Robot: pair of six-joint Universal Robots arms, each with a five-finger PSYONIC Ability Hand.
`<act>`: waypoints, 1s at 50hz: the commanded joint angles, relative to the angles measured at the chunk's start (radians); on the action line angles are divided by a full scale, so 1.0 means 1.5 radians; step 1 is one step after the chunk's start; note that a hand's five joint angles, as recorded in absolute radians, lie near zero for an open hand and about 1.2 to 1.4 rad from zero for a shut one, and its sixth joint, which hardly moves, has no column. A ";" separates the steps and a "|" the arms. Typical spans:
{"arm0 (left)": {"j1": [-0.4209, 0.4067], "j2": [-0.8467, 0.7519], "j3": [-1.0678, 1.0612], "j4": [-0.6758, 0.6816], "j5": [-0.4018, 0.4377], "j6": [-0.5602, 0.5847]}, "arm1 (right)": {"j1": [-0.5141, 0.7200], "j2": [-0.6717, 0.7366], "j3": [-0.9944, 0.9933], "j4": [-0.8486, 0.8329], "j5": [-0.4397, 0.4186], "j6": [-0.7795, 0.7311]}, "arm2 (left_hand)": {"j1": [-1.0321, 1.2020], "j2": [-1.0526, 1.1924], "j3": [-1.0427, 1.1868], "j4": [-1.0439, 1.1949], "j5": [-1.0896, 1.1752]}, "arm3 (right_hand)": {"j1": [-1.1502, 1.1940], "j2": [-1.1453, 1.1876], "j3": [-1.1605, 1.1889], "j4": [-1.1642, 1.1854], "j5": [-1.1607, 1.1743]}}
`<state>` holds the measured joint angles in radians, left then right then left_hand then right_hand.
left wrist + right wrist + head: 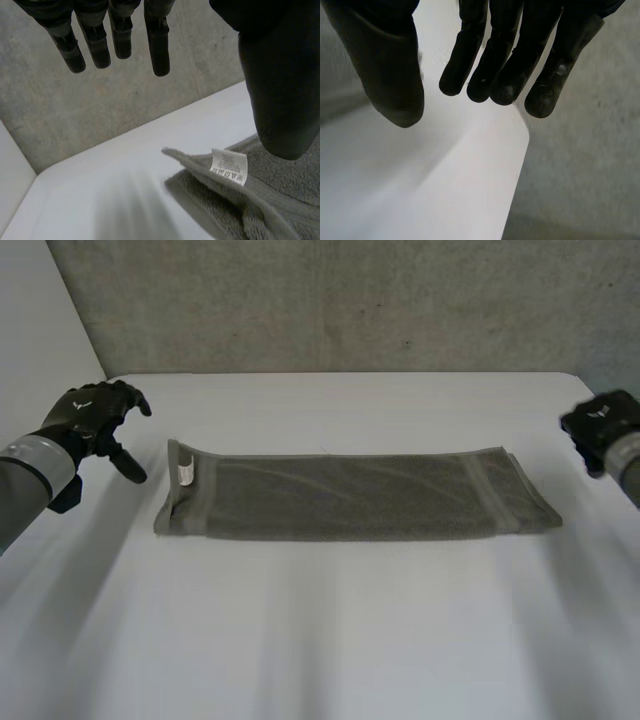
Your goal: Fold the towel.
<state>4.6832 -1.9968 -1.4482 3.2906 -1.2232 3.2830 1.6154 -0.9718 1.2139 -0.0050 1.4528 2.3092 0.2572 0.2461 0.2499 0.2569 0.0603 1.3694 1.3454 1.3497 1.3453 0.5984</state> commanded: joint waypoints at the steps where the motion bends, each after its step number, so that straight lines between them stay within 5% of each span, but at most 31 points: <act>1: -0.023 0.001 0.002 0.000 -0.002 -0.001 | 0.057 0.009 -0.003 0.009 0.027 0.038 | -0.053 -0.045 -0.048 -0.052 -0.038 | -0.084 -0.068 -0.071 -0.068 0.314; 2: -0.023 0.001 0.002 0.000 -0.002 -0.001 | 0.057 0.009 -0.002 0.009 0.027 0.038 | -0.053 -0.045 -0.048 -0.052 -0.038 | -0.085 -0.069 -0.072 -0.069 0.313; 3: -0.031 0.001 -0.002 0.000 -0.002 -0.001 | 0.055 0.004 0.012 0.010 0.031 0.050 | -0.053 -0.045 -0.048 -0.052 -0.038 | -0.420 -0.404 -0.407 -0.404 -0.023; 4: -0.038 0.000 -0.005 -0.001 -0.003 -0.001 | 0.055 -0.001 0.026 0.009 0.028 0.067 | -0.053 -0.045 -0.048 -0.052 -0.038 | -0.552 -0.536 -0.538 -0.536 -0.154; 11: -0.065 0.004 -0.016 -0.003 -0.003 -0.001 | 0.036 -0.027 0.102 -0.007 -0.047 0.144 | -0.051 -0.043 -0.046 -0.051 -0.036 | -0.672 -0.656 -0.659 -0.656 -0.275; 20: -0.108 0.001 -0.037 -0.003 -0.008 -0.032 | -0.013 -0.029 0.172 -0.051 -0.159 0.184 | -0.051 -0.043 -0.046 -0.051 -0.036 | -0.647 -0.631 -0.634 -0.631 -0.249; 40: -0.111 -0.013 -0.075 0.025 -0.008 -0.060 | -0.031 0.030 0.182 -0.119 -0.157 0.169 | -0.053 -0.045 -0.048 -0.052 -0.038 | -0.559 -0.543 -0.546 -0.543 -0.161; 48: -0.111 -0.014 -0.079 0.030 -0.008 -0.060 | -0.032 0.049 0.179 -0.120 -0.157 0.144 | -0.053 -0.045 -0.048 -0.052 -0.038 | -0.281 -0.265 -0.268 -0.265 0.117; 50: -0.112 -0.015 -0.079 0.030 -0.008 -0.060 | -0.032 0.051 0.175 -0.119 -0.157 0.134 | -0.053 -0.045 -0.048 -0.052 -0.038 | -0.047 -0.031 -0.034 -0.031 0.350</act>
<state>4.5160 -2.0171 -1.5657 3.3350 -1.2348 3.1935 1.5684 -0.9065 1.4832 -0.1854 1.2184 2.5371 0.2571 0.2449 0.2498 0.2569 0.0603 0.9705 0.9762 0.9707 0.9686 0.7816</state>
